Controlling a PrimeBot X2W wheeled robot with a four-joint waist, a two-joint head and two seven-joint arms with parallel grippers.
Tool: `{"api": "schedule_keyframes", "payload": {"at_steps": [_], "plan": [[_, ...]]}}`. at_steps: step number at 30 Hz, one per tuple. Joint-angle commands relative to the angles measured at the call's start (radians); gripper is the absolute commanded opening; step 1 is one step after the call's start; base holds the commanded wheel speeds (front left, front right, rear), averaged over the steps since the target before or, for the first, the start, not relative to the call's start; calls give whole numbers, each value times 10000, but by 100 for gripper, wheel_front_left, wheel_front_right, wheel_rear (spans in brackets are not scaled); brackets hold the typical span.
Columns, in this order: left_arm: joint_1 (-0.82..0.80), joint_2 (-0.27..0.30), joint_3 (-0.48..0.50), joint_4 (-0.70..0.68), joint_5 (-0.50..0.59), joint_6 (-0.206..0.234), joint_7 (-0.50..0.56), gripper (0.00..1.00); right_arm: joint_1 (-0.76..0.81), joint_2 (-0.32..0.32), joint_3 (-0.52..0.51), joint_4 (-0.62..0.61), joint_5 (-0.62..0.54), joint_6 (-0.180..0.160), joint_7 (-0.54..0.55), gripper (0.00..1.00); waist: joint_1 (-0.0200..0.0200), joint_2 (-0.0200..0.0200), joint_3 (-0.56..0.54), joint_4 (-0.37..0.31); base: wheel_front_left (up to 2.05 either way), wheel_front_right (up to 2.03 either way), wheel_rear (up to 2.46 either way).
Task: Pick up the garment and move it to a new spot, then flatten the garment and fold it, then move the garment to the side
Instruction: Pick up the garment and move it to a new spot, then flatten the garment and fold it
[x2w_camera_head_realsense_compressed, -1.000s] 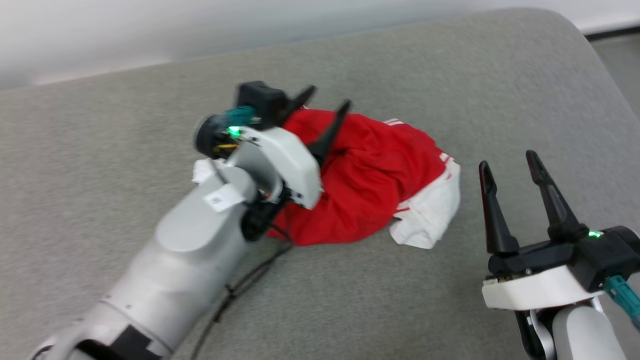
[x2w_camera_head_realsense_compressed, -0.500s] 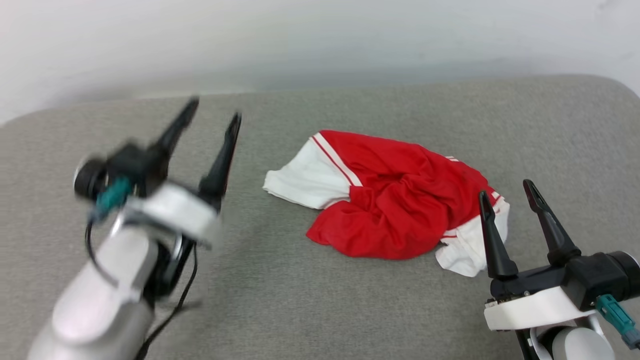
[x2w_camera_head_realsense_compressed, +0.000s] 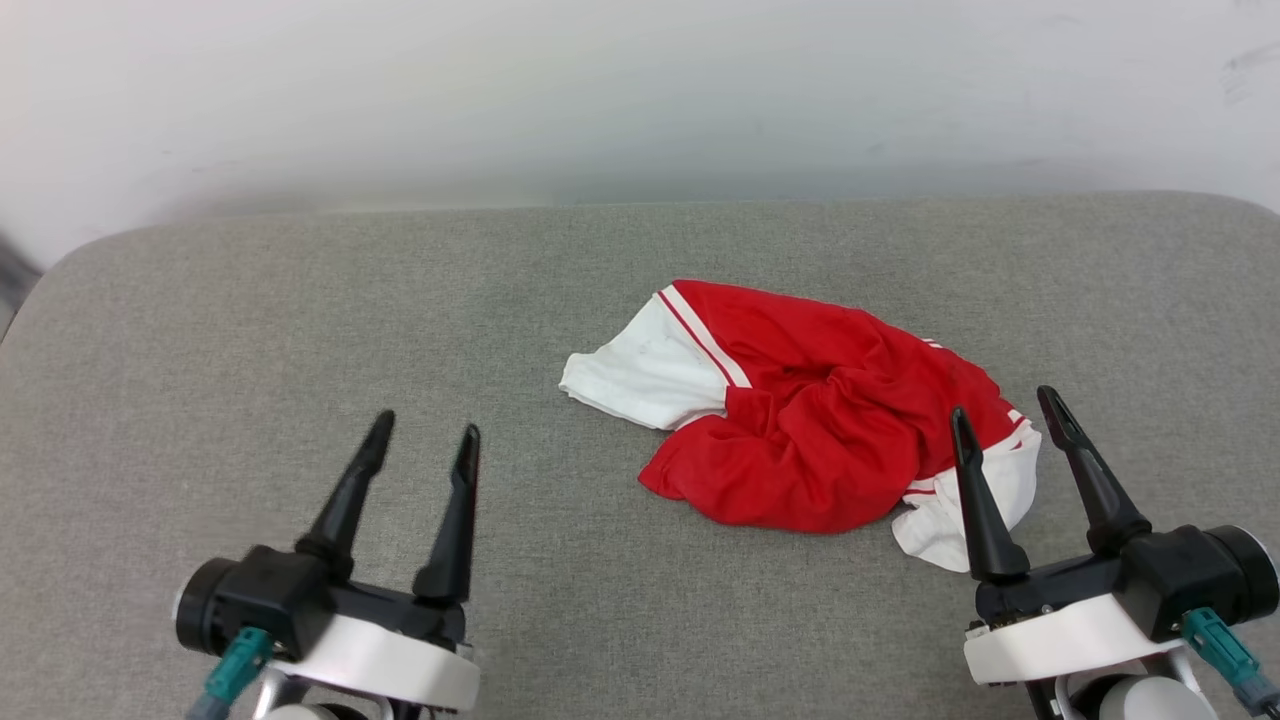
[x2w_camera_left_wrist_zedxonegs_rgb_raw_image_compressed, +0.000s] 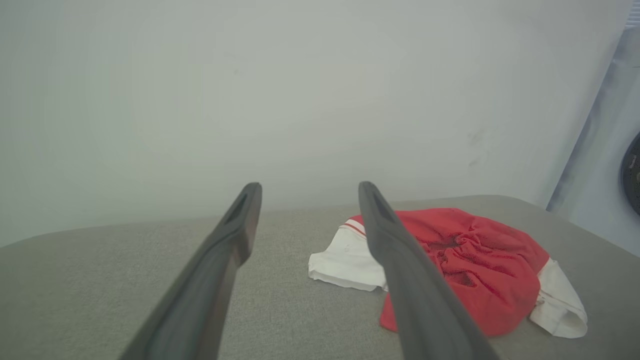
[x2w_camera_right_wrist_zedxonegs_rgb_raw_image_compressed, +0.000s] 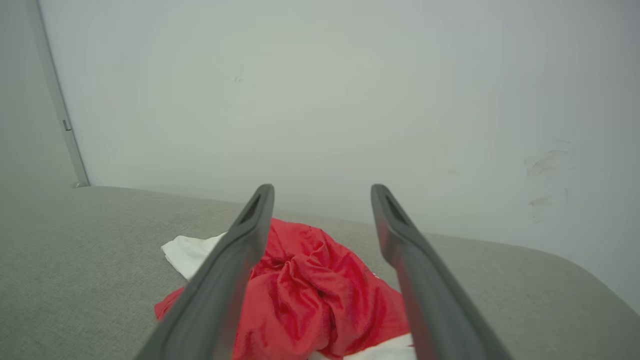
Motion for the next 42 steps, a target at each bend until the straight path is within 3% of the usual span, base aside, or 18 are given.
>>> {"api": "schedule_keyframes", "payload": {"at_steps": [1,11,15,17,24,25,32,41,42], "plan": [[183,-221,81,26,295,-228,-25,100,77,21,-23,1,22,-5,-20,100,1,0,1,26,0,0,0],[85,-1148,590,436,1187,-1143,-25,100,137,23,-104,-73,-153,-3,-20,100,1,0,248,193,0,0,0],[-45,-1369,746,602,1409,-1309,-26,100,-38,-292,596,393,-361,-3,180,100,1,0,498,353,0,0,0],[-125,-1516,798,659,1484,-1393,-26,100,-403,-903,1312,784,-356,-8,964,100,1,0,655,436,0,0,0],[-402,-1870,725,713,1562,-1601,-26,100,-1999,-3067,3775,1217,1510,-6,4691,100,1,0,1103,904,0,0,0],[-402,-1870,725,713,1562,-1601,-26,100,-1999,-3067,3775,1217,1510,-6,4691,100,1,0,1103,904,0,0,0],[-515,-2086,658,933,1563,-1646,-26,100,-3423,-3983,5020,1820,3300,-3,7337,100,1,0,1275,1522,0,0,0],[-494,-2143,510,1019,1461,-1656,-26,100,-4187,-4266,6320,3547,4213,-3,8086,99,1,0,1309,2131,0,0,0],[-453,-2136,502,1024,1459,-1656,-26,100,-4191,-4267,6454,3673,4338,-3,8106,44,1,0,1289,2140,0,0,0]]}}
